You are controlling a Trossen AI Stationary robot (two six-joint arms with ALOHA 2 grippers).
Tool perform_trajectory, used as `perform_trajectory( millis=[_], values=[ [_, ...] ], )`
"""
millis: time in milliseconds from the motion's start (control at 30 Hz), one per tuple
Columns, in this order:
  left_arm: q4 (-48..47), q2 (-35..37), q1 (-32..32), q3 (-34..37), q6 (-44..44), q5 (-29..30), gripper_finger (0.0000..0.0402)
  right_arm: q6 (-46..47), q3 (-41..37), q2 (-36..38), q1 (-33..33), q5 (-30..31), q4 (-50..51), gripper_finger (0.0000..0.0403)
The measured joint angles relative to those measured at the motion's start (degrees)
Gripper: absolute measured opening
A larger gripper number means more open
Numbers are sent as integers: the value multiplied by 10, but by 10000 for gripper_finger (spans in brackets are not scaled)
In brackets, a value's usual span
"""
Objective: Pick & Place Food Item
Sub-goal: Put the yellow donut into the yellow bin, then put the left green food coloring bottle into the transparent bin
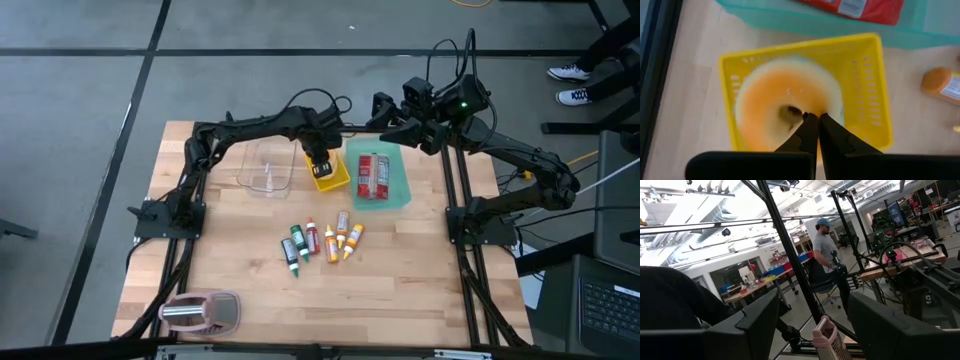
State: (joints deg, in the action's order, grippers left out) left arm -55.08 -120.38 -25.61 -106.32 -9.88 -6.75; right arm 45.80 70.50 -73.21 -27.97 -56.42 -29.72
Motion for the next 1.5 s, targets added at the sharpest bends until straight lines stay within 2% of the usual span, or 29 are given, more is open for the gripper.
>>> perform_trajectory(
  millis=[533,667,800,1000,1200,1333,1500],
  values=[
    [-5,-18,8,0,1,-17,2,-3,0,0,-1,0,2,237],
    [-6,-15,4,0,-8,-15,13,-2,0,0,-1,0,2,237],
    [-6,-15,3,0,-13,-16,47,-2,0,0,-1,0,2,237],
    [-5,-14,4,0,-5,-16,124,-5,0,0,-1,0,2,237],
    [-9,-14,4,-24,-5,22,191,-9,0,0,-1,0,2,237],
    [-10,-14,0,-68,-12,26,214,-9,0,0,-1,0,2,237],
    [-38,-12,-5,-131,-2,28,221,-9,0,0,-1,0,2,237]
  ],
)
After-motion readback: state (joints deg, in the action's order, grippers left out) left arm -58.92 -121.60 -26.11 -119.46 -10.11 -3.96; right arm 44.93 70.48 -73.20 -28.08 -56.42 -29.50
